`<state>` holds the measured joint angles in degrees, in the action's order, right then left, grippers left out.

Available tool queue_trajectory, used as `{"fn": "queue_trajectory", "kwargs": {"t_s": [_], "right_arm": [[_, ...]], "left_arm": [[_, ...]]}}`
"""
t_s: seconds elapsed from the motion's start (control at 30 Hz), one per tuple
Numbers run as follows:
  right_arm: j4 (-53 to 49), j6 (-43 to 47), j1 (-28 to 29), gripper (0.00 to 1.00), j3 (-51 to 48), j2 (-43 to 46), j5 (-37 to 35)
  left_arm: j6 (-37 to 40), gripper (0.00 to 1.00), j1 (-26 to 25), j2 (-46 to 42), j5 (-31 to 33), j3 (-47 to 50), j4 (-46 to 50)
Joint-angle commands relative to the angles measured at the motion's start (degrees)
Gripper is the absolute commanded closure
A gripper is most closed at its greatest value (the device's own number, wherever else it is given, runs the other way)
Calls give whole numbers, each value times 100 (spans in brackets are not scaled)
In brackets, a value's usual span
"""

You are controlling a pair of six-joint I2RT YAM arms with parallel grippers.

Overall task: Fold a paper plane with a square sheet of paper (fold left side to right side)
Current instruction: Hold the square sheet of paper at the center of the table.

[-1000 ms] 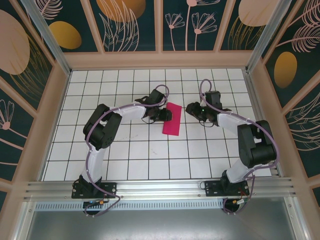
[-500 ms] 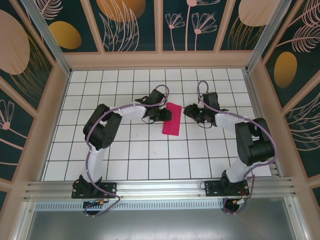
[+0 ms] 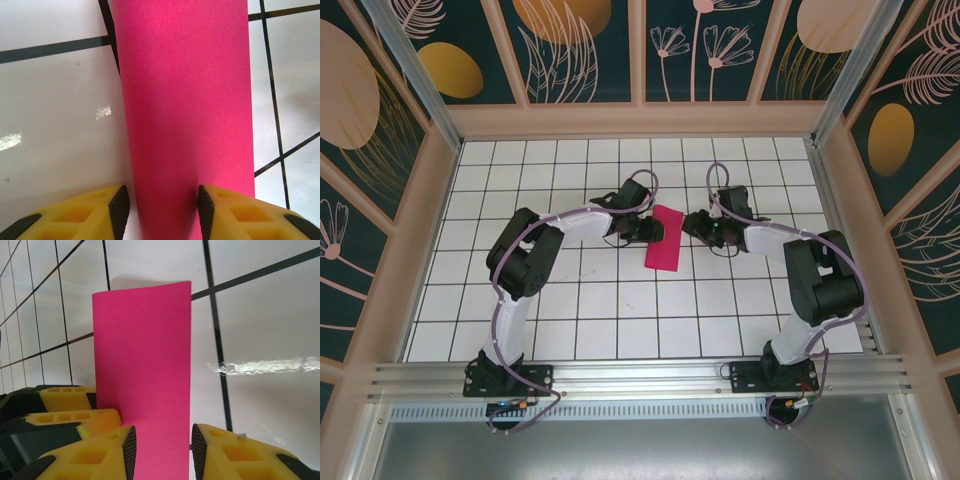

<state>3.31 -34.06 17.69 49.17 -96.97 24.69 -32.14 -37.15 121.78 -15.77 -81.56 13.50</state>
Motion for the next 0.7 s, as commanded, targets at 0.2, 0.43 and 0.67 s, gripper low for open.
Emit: {"fn": "queue_trajectory", "kwargs": {"t_s": [0.2, 0.43, 0.67], "right_arm": [[197, -197, 265, 75, 441, -581, 198], [0, -130, 332, 78, 534, -867, -17], [-329, 25, 374, 79, 591, -1105, -158]], "left_arm": [[32, 55, -36, 232, 187, 184, 285], [21, 55, -37, 229, 193, 201, 276], [24, 55, -38, 230, 201, 193, 269]]}}
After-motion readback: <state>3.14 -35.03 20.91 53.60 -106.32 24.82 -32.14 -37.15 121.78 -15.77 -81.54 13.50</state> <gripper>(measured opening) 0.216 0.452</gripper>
